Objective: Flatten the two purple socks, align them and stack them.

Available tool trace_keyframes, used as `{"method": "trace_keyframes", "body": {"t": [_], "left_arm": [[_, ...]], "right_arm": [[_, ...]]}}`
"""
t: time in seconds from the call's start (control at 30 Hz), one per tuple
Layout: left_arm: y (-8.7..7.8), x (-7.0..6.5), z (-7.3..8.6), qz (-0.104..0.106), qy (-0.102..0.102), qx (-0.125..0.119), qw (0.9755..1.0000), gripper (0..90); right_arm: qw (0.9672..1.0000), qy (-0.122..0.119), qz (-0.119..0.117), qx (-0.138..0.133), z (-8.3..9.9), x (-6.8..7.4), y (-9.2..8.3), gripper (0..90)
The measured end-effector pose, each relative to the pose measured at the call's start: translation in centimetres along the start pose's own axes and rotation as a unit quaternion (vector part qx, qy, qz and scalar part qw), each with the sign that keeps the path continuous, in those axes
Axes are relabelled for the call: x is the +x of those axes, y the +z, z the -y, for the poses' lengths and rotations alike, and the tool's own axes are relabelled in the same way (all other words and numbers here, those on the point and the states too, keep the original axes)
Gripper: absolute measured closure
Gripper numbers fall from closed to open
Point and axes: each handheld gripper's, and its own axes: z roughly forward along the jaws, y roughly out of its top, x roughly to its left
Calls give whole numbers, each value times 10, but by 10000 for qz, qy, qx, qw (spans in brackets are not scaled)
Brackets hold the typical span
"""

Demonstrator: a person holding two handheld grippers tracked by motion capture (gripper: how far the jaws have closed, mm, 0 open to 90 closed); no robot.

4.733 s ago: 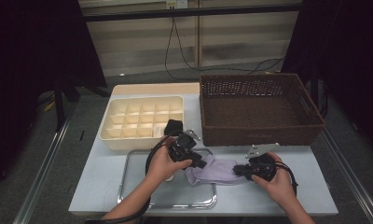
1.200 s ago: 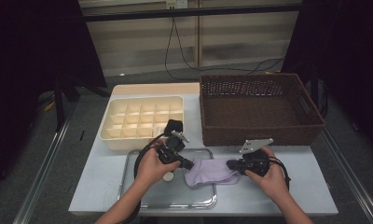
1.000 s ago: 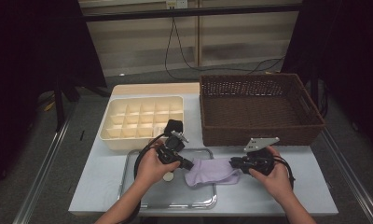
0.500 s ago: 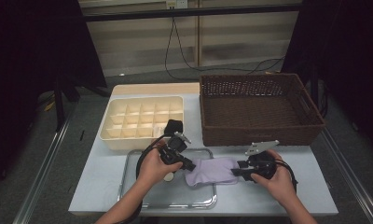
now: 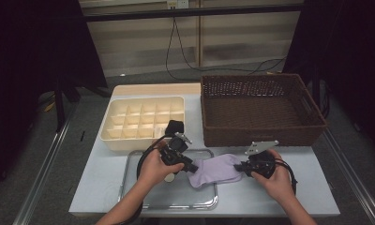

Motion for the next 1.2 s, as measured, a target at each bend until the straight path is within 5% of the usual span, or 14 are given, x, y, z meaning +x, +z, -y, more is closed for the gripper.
{"method": "trace_keyframes", "body": {"t": [0.17,0.3,0.57,0.9,0.97,1.1,1.2], "left_arm": [[0,2,1,12,-20,-9,10000,518],[0,0,1,1,0,36,10000,526],[1,0,0,-49,38,33,10000,541],[3,-1,-2,-21,49,40,10000,553],[3,-1,-2,-31,60,32,10000,563],[3,-2,-2,-43,81,86,9999,600],[3,-3,-2,-77,155,137,9998,637]], "right_arm": [[9997,87,127,-165,-2,-9,0,842],[9996,172,85,-191,-2,-8,-2,697],[9977,319,231,-559,-3,-15,-33,606],[9989,407,120,-198,8,-16,-15,599],[9990,406,17,-169,6,-14,-8,624],[9990,435,42,25,7,-13,-1,842],[9985,540,91,1,10,-17,-8,884]]}}
